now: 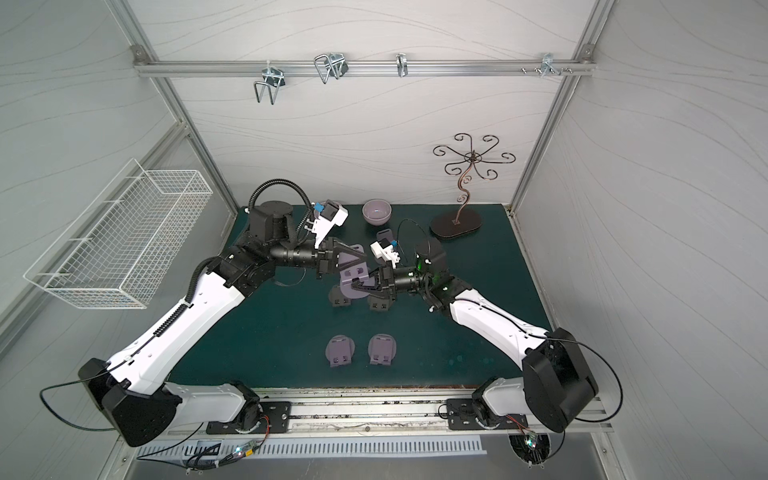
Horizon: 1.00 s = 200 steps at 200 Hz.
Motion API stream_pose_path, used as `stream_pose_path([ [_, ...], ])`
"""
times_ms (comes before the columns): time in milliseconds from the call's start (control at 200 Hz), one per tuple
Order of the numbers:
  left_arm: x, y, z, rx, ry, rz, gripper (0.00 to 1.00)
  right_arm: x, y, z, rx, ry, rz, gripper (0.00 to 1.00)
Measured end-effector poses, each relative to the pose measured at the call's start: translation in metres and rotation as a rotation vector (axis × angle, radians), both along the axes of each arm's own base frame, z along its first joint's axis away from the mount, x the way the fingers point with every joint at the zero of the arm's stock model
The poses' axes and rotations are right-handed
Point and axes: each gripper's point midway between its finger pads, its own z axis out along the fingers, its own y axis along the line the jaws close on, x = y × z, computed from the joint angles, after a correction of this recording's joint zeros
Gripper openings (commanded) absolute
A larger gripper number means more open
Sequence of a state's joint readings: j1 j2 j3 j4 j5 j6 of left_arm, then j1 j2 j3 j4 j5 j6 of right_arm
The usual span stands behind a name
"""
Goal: Open the phone stand
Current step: Open the phone stand, then place the phone stand at the center of the board.
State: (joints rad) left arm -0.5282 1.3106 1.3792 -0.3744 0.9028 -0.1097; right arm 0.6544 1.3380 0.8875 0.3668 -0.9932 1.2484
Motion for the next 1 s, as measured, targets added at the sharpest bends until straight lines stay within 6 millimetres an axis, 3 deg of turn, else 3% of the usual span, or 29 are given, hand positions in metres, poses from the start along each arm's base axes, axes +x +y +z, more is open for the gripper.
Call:
stream_pose_path([
  [260, 0.010, -0.005, -0.014, -0.012, 0.085, -0.049, 0.00, 0.006, -0.003, -0.010, -0.063, 0.022, -0.010, 0.00],
  [355, 0.016, -0.007, -0.014, -0.032, 0.119, -0.080, 0.00, 0.013, -0.007, -0.011, -0.114, 0.002, -0.030, 0.27],
  [510, 0.020, -0.006, -0.019, -0.042, 0.181, -0.086, 0.00, 0.027, -0.024, -0.008, -0.155, -0.059, -0.071, 0.46],
  [670, 0.034, 0.002, -0.029, -0.034, 0.234, -0.057, 0.00, 0.054, -0.073, -0.009, -0.193, -0.088, -0.232, 0.48],
  [790, 0.050, 0.001, -0.040, -0.011, 0.247, -0.040, 0.00, 0.062, -0.107, -0.014, -0.226, -0.087, -0.333, 0.46],
  [1000, 0.092, -0.001, -0.079, 0.066, 0.252, -0.016, 0.00, 0.055, -0.125, -0.025, -0.275, -0.081, -0.379, 0.45],
])
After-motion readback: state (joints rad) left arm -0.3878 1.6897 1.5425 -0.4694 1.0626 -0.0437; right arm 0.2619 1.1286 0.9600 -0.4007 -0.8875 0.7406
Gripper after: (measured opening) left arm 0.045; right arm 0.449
